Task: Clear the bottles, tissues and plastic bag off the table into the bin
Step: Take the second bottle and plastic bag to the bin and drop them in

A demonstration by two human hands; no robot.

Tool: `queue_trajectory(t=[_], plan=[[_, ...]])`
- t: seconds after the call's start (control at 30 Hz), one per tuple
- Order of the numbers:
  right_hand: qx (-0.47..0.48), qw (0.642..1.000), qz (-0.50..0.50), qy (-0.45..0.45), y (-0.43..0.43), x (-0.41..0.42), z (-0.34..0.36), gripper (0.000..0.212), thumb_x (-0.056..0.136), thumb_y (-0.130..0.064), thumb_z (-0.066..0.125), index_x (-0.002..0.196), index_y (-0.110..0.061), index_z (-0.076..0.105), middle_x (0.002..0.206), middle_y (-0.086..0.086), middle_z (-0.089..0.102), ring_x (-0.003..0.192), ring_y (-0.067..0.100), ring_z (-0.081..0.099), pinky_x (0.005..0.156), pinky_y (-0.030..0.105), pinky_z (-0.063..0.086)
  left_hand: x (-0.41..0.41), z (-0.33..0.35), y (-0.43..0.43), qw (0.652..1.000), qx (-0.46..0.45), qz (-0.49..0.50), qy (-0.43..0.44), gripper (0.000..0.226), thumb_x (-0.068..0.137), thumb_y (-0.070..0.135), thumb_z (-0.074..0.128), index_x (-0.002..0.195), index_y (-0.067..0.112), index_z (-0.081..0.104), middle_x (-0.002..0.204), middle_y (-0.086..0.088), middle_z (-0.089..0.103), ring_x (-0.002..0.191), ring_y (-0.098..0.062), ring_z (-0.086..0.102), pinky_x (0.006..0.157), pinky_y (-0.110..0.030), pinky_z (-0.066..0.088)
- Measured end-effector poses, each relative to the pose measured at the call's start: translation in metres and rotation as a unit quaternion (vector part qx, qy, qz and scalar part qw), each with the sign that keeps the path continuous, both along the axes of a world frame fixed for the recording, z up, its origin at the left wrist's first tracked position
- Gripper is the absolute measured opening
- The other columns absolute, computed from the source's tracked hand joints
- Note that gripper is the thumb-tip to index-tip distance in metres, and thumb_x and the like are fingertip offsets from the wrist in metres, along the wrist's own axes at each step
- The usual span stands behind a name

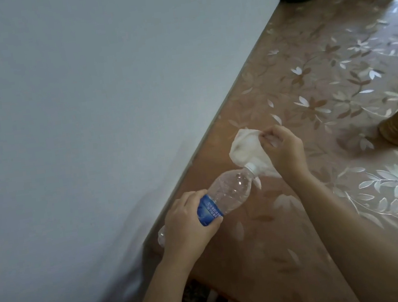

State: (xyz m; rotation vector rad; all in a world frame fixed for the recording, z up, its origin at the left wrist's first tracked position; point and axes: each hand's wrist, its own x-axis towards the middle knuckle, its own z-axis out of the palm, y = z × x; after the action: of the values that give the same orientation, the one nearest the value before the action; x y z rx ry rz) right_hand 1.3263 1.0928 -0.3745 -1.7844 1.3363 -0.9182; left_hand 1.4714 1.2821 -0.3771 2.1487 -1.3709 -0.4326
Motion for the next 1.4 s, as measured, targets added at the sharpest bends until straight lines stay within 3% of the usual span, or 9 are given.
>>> queue_trajectory(t=[0.13, 0.2, 0.4, 0.7, 0.83, 1.0, 1.17, 1.3, 1.4], plan=[[-0.019, 1.000, -0.019, -0.008, 0.012, -0.018, 0.012, 0.005, 0.082, -0.010, 0.060, 0.078, -0.012, 0.061, 0.081, 0.003, 0.062, 0.078, 0.019, 0.057, 0.071, 0.030, 0.045, -0.002, 0.009, 0.011, 1.000, -0.017, 0.012, 0.010, 0.059, 0.063, 0.033, 0.078, 0.116, 0.023, 0.054, 0.109, 0.007, 0.058, 0.092, -0.003, 0.047, 0.073, -0.009, 0.035], [-0.031, 0.999, -0.023, -0.011, 0.019, -0.027, 0.017, 0.003, 0.081, -0.009, 0.060, 0.080, -0.010, 0.062, 0.082, 0.006, 0.063, 0.079, 0.020, 0.058, 0.072, 0.030, 0.045, -0.002, 0.013, 0.015, 0.999, -0.024, 0.017, 0.016, 0.060, 0.063, 0.033, 0.079, 0.116, 0.023, 0.054, 0.109, 0.006, 0.058, 0.091, -0.003, 0.048, 0.073, -0.012, 0.038], [-0.062, 0.997, -0.041, 0.000, 0.042, -0.051, 0.026, 0.008, 0.079, -0.006, 0.062, 0.076, -0.014, 0.062, 0.075, -0.001, 0.059, 0.069, 0.005, 0.053, 0.063, 0.005, 0.036, -0.011, 0.022, 0.018, 0.999, -0.035, 0.015, 0.022, 0.062, 0.064, 0.035, 0.079, 0.118, 0.022, 0.052, 0.112, 0.002, 0.059, 0.091, -0.006, 0.049, 0.070, -0.017, 0.044], [-0.120, 0.988, -0.101, 0.003, 0.093, -0.094, 0.042, 0.012, 0.077, -0.002, 0.065, 0.075, -0.014, 0.063, 0.071, -0.008, 0.056, 0.070, 0.001, 0.050, 0.065, 0.001, 0.035, -0.036, 0.036, 0.018, 0.995, -0.078, -0.032, 0.046, 0.061, 0.065, 0.038, 0.077, 0.118, 0.023, 0.051, 0.108, 0.007, 0.057, 0.091, -0.007, 0.052, 0.071, -0.019, 0.046], [-0.113, 0.984, -0.141, 0.009, 0.122, -0.120, 0.046, 0.008, 0.077, -0.003, 0.065, 0.076, -0.011, 0.064, 0.073, 0.000, 0.060, 0.072, 0.013, 0.055, 0.065, 0.007, 0.038, -0.054, 0.036, 0.022, 0.991, -0.082, -0.070, 0.078, 0.060, 0.065, 0.036, 0.078, 0.118, 0.023, 0.052, 0.102, 0.013, 0.052, 0.090, -0.009, 0.055, 0.069, -0.019, 0.048], [-0.126, 0.972, -0.194, 0.044, 0.163, -0.159, 0.054, 0.005, 0.077, -0.003, 0.066, 0.077, -0.008, 0.065, 0.072, -0.001, 0.060, 0.069, 0.012, 0.054, 0.066, 0.006, 0.038, -0.088, 0.039, 0.020, 0.981, -0.070, -0.142, 0.108, 0.060, 0.066, 0.032, 0.078, 0.119, 0.020, 0.052, 0.102, 0.012, 0.051, 0.092, -0.011, 0.055, 0.073, -0.021, 0.049], [-0.119, 0.957, -0.256, 0.068, 0.202, -0.205, 0.059, 0.004, 0.078, -0.007, 0.068, 0.079, -0.009, 0.065, 0.073, 0.005, 0.066, 0.068, 0.022, 0.062, 0.064, 0.030, 0.049, -0.131, 0.049, 0.018, 0.966, -0.068, -0.209, 0.137, 0.058, 0.066, 0.031, 0.078, 0.117, 0.023, 0.052, 0.100, 0.015, 0.052, 0.094, -0.009, 0.055, 0.077, -0.022, 0.048], [-0.139, 0.941, -0.304, 0.061, 0.230, -0.250, 0.059, 0.007, 0.075, -0.002, 0.069, 0.080, -0.007, 0.067, 0.072, -0.001, 0.064, 0.064, 0.016, 0.059, 0.064, 0.008, 0.043, -0.175, 0.057, 0.021, 0.948, -0.069, -0.263, 0.165, 0.057, 0.065, 0.031, 0.079, 0.115, 0.025, 0.053, 0.096, 0.023, 0.051, 0.092, -0.002, 0.055, 0.071, -0.012, 0.045], [-0.137, 0.929, -0.342, 0.042, 0.252, -0.291, 0.059, 0.008, 0.076, -0.003, 0.068, 0.081, -0.009, 0.067, 0.074, 0.000, 0.064, 0.068, 0.009, 0.057, 0.066, 0.005, 0.041, -0.218, 0.061, 0.026, 0.935, -0.068, -0.301, 0.174, 0.056, 0.065, 0.029, 0.080, 0.114, 0.026, 0.054, 0.101, 0.018, 0.054, 0.095, -0.005, 0.054, 0.077, -0.018, 0.047]])
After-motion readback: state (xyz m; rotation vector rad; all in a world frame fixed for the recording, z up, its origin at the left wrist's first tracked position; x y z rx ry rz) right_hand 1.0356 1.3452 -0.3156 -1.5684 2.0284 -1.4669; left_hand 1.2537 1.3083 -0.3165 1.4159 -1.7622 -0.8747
